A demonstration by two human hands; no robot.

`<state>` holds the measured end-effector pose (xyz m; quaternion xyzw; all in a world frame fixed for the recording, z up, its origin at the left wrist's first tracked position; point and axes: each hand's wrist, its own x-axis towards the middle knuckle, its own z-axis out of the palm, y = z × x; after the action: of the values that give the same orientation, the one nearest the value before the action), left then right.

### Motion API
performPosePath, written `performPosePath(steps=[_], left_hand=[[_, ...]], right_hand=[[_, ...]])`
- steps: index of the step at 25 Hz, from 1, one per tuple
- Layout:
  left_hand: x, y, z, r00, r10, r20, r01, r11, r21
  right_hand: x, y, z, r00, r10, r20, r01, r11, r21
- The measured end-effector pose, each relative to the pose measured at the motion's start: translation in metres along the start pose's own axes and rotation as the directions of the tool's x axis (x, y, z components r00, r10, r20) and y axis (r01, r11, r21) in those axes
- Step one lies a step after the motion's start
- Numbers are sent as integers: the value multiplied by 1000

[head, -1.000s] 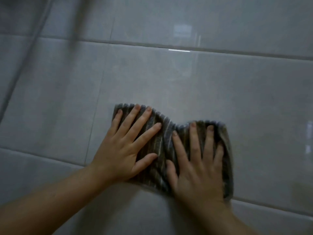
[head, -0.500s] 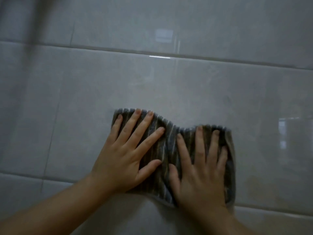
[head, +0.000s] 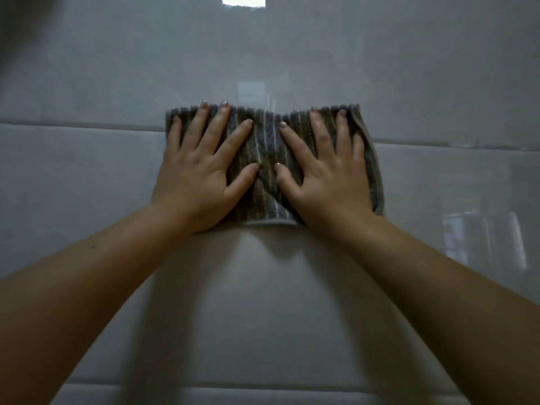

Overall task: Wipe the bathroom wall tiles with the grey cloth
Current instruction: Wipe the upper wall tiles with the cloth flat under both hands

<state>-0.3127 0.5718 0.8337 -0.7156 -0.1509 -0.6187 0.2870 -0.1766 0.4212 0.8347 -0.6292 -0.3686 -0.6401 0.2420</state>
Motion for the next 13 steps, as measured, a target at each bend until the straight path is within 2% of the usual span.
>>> performPosePath(steps=[8, 13], left_hand=[[78, 148, 11, 993, 116, 20, -115, 992, -58], [44, 173, 17, 972, 231, 36, -229, 973, -38]], right_hand=[[-15, 150, -26, 973, 231, 5, -231, 972, -39], [-70, 172, -28, 975, 220, 13, -220, 975, -27]])
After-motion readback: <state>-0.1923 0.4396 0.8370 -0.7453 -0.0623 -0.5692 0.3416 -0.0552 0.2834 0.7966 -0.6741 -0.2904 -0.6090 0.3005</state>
